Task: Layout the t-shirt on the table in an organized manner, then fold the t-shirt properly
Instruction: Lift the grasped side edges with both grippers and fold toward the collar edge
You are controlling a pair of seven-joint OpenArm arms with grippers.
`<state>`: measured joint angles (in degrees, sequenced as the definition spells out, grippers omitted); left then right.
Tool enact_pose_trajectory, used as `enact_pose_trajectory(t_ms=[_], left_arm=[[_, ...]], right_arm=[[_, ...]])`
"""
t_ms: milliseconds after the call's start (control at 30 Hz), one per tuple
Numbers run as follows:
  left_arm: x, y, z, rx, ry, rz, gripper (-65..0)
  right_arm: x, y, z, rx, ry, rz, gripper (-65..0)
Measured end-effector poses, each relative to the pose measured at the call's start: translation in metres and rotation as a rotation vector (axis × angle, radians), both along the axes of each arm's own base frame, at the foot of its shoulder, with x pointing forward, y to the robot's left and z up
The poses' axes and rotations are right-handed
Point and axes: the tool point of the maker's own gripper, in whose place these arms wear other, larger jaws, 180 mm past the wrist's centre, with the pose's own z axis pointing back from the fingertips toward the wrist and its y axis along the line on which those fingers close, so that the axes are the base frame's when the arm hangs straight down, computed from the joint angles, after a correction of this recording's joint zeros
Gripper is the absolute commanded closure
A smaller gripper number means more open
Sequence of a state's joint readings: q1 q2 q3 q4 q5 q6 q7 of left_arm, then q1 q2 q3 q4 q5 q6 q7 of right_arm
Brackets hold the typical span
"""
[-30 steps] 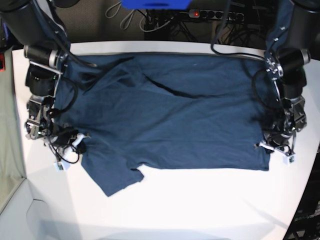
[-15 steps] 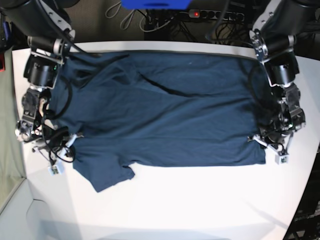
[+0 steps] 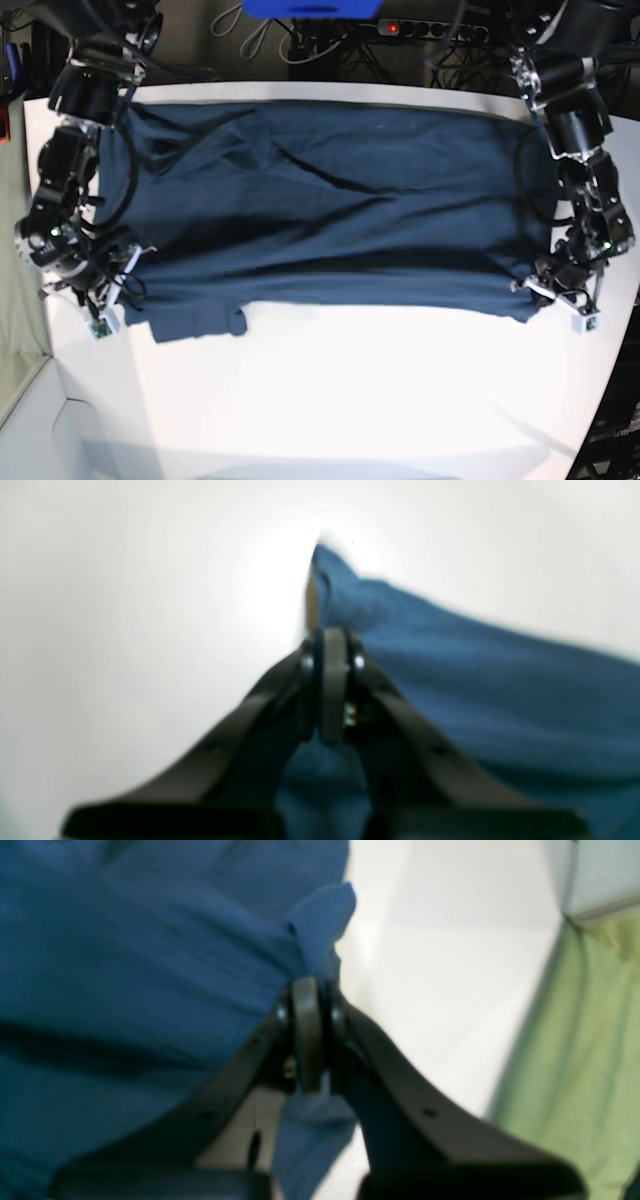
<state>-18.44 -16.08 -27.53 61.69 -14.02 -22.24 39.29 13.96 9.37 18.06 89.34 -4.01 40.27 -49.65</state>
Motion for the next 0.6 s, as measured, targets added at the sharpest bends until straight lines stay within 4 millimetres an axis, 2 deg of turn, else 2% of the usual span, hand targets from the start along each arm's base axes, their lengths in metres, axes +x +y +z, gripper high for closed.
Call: enact_pose_trajectory(t_ms=[200, 400, 500, 600], left_arm=[[-0.015, -0.007, 0.025, 0.031, -0.047, -0.038, -0.2], [-0.045, 0.024, 0.052, 0.068, -0.07, 0.052, -0.2], [-0.056, 0.031, 0.057, 0.09, -0.07, 0.066, -0.2], [-0.064, 0.03, 0.058, 0.11, -0.068, 0.058, -0.2]], right_arm=[[-0.018, -0.007, 0.008, -0.068, 0.024, -0.017, 0.0], [-0.039, -0.007, -0.007, -0.077, 0.074, -0.012, 0.0], [-0.047, -0.004, -0.015, -0.067, 0.093, -0.005, 0.0], [-0.054, -0.003, -0.011, -0.084, 0.081, 0.0, 0.0]])
